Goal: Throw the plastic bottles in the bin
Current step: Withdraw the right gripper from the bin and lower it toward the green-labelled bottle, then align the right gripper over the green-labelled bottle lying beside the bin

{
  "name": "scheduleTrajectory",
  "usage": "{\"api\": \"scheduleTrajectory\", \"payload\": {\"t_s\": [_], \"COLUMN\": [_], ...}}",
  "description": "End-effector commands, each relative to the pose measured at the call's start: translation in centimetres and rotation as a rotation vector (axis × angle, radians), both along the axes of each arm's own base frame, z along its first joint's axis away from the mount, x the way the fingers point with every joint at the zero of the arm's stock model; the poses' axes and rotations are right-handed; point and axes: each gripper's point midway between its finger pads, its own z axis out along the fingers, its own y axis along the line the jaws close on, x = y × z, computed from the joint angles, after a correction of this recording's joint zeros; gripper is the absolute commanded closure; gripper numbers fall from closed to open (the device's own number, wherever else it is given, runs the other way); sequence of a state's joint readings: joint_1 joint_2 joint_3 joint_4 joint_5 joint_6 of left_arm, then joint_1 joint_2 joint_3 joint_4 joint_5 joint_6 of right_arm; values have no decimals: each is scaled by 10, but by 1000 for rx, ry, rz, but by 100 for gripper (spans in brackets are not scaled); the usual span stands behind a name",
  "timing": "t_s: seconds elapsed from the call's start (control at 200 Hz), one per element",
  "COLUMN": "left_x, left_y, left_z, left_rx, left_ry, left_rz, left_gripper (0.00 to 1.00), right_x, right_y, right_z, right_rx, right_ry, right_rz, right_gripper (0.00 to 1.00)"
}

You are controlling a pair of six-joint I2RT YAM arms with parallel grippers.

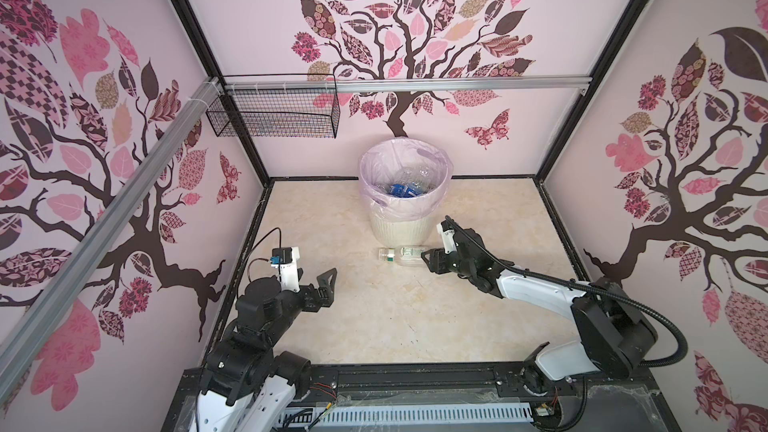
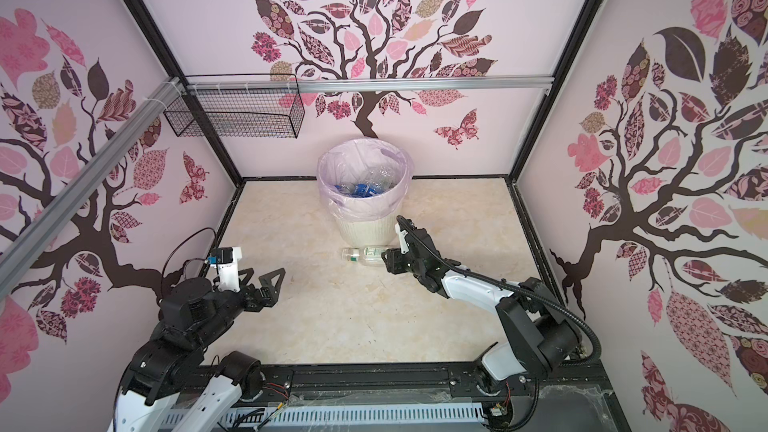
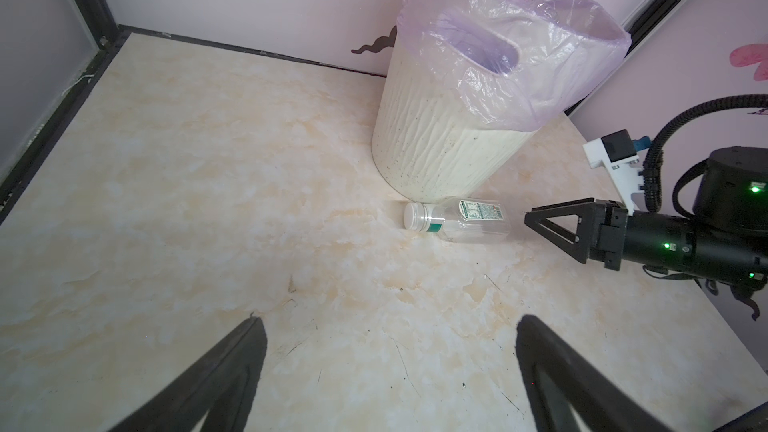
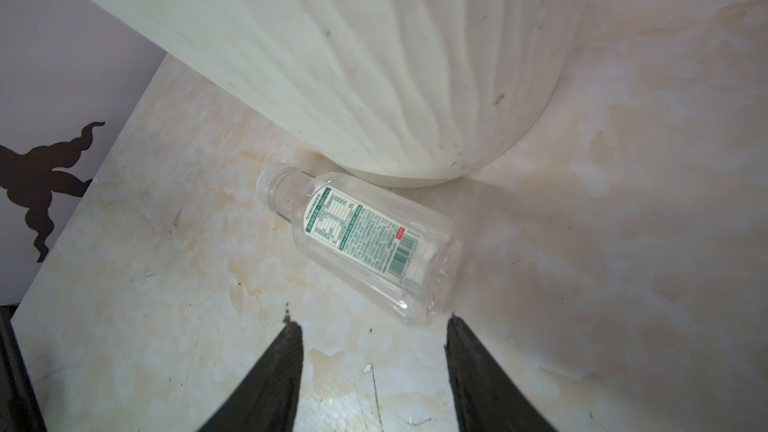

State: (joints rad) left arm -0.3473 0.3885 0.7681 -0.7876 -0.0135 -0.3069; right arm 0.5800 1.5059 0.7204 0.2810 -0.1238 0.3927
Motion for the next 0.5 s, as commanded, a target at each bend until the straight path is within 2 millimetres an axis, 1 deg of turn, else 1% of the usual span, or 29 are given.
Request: {"api": "scheduleTrajectory", "payload": {"t_s": [0.0,0.12,0.25,0.355,0.495], "left_x": [0,0,0,0,1], "left_y": [-2,-2,-3,-3,-4], "left_z": [-5,-5,-5,-5,-5], "left_rx": [-3,-3,-3,-3,-3], "left_ry": [-1,-1,0,1,2], "left_rz": [-11,-11,-13,-14,-18], "left_gripper": [3,3,3,3,3], "right_x": [31,41,43,37,20], "right_y": [8,14,22,23,21], "right_z": [20,7,-10,-19,-26], "right_rx": [74,86,89,90,90], "right_ry": [-82,-74,-48,-27,-3], "right_rz": [-49,-45,-18,7,49], "right_gripper": [45,46,48,50,51]}}
